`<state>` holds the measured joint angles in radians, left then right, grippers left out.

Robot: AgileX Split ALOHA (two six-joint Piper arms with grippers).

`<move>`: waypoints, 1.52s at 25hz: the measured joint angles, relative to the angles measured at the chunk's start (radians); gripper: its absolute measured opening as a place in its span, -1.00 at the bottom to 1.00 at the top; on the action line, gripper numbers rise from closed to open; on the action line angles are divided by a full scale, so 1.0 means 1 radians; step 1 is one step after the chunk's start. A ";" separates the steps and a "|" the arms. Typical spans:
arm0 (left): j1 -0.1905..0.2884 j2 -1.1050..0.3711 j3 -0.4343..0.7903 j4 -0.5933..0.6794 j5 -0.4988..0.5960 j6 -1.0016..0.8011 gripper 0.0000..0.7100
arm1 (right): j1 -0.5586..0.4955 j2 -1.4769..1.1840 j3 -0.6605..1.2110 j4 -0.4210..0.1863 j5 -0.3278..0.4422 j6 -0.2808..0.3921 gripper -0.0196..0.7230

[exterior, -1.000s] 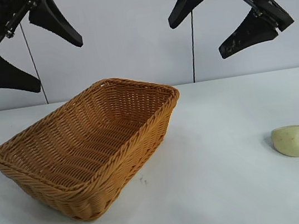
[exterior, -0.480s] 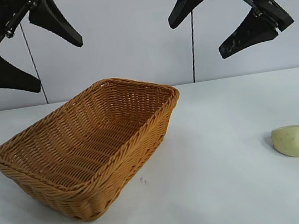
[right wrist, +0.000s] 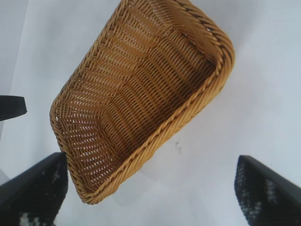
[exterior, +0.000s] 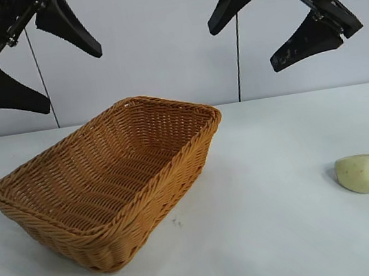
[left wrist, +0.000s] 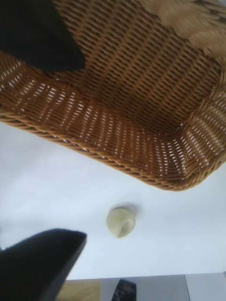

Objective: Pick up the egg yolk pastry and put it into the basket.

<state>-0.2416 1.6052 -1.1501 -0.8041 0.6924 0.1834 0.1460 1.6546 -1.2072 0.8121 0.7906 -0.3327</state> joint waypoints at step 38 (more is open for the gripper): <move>-0.154 -0.190 0.284 0.772 -0.078 -1.332 0.96 | 0.000 0.000 0.000 -0.001 -0.011 0.000 0.84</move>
<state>-0.3952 1.4156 -0.8656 -0.0322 0.6142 -1.1489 0.1460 1.6546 -1.2072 0.8111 0.7792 -0.3327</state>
